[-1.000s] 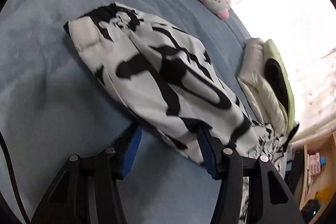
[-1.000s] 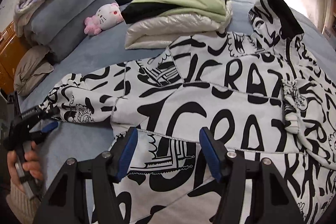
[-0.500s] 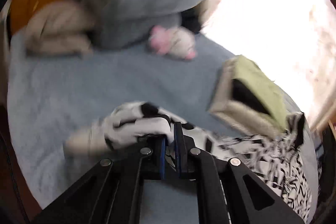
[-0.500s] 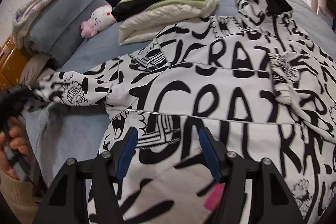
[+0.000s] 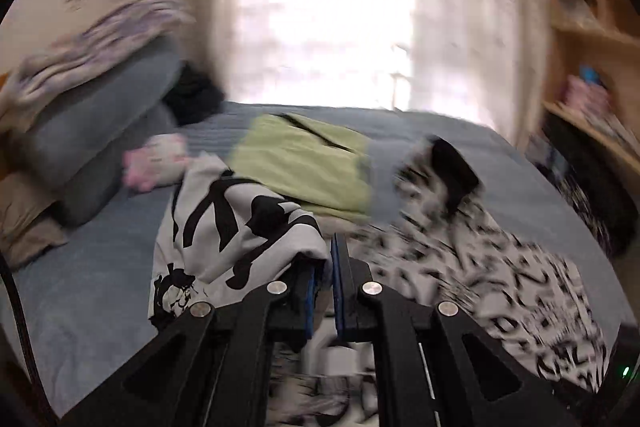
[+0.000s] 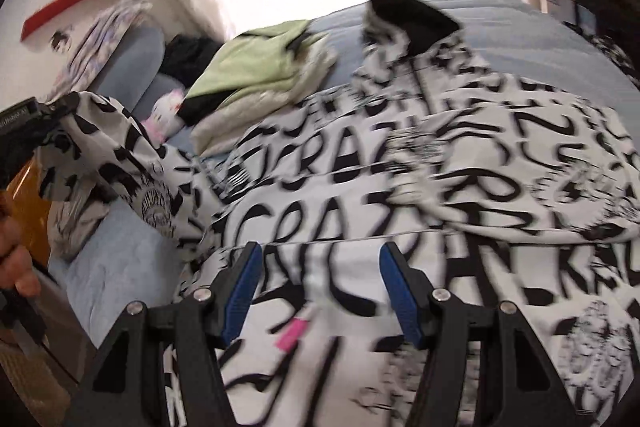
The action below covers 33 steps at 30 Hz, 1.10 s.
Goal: Fold large clothes
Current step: 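Fold the held sleeve across the jacket body with the left tool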
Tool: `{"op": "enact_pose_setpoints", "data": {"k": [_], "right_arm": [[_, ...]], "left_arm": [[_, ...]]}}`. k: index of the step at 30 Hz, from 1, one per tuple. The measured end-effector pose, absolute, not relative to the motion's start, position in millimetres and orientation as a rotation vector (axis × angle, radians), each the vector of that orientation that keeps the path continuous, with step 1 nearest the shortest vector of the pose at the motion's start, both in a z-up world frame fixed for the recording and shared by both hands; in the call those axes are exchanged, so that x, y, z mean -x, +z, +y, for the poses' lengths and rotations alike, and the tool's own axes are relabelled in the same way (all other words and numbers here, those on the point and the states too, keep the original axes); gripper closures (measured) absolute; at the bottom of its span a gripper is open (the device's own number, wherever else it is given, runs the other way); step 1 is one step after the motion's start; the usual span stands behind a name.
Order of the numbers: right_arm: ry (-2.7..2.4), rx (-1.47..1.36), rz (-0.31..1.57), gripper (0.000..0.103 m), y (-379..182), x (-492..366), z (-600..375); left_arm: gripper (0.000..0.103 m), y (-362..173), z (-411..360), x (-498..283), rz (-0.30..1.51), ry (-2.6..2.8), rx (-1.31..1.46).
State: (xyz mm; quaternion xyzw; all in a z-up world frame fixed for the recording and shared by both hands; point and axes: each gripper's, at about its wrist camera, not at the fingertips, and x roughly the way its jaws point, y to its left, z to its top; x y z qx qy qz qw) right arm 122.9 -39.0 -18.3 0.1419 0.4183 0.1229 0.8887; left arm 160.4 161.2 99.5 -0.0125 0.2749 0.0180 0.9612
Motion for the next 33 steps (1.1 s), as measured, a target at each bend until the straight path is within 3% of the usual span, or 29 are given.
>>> {"op": "enact_pose_setpoints", "data": {"k": [5, 7, 9, 14, 19, 33], "right_arm": [[0.161, -0.372, 0.86, 0.042, -24, -114, -97], [0.123, -0.393, 0.865, 0.042, -28, -111, -114], [0.073, -0.401, 0.879, 0.042, -34, -109, -131], [0.034, -0.428, 0.903, 0.042, -45, -102, -161], [0.039, -0.443, 0.918, 0.042, -53, -98, -170], [0.159, -0.386, 0.953, 0.042, -57, -105, -134]], "left_arm": [[0.097, 48, 64, -172, 0.675, -0.087, -0.1], [0.091, 19, 32, -176, 0.757, -0.137, -0.136], [0.083, -8, 16, -176, 0.834, -0.171, -0.163], [0.08, -57, -4, -166, 0.943, -0.186, -0.205], [0.05, -56, 7, -140, 0.936, -0.178, -0.174], [0.047, -56, 101, -98, 0.974, -0.052, -0.009]]}}
